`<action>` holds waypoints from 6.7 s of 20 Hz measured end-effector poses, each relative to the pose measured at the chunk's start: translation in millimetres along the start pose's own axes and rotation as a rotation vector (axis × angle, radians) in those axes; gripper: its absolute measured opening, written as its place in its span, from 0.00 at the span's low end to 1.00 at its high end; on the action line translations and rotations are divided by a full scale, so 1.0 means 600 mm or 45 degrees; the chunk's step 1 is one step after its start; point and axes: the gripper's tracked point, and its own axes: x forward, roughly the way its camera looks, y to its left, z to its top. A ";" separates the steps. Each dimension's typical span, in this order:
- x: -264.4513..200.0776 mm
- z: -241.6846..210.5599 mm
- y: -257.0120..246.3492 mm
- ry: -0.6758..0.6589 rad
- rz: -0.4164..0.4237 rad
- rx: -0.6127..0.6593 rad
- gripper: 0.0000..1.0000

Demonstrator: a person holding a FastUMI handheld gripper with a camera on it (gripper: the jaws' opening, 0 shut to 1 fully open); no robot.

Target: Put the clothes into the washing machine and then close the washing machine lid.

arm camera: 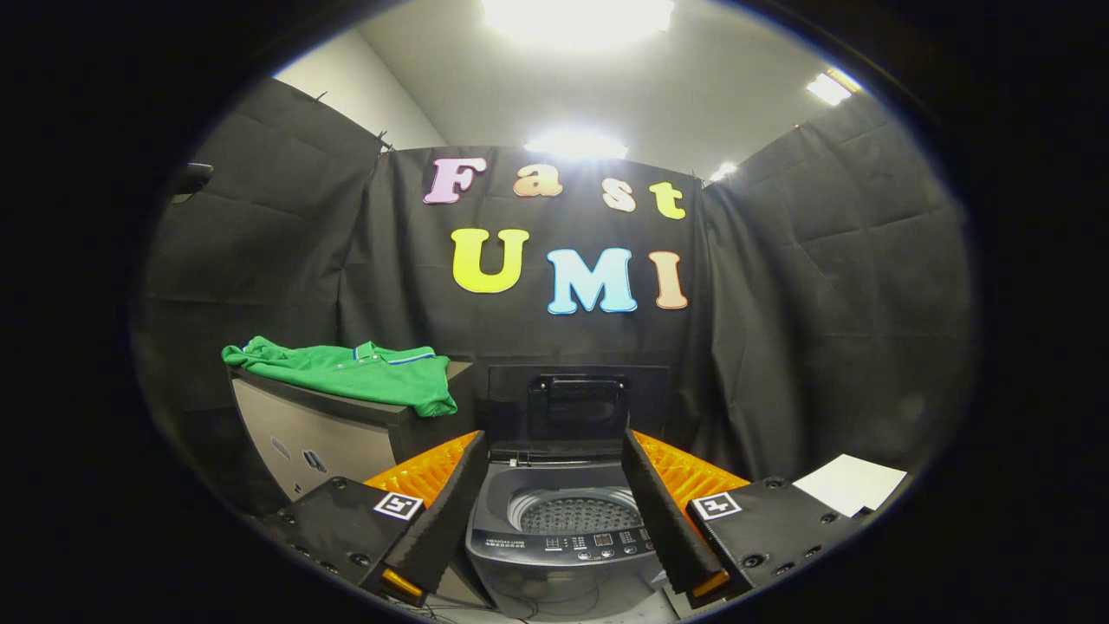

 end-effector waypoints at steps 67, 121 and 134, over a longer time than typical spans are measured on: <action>0.357 0.011 0.562 0.833 0.812 -0.200 0.97; 0.406 0.156 0.162 0.478 0.597 0.271 0.01; 0.425 0.102 -0.050 0.498 0.286 0.231 0.02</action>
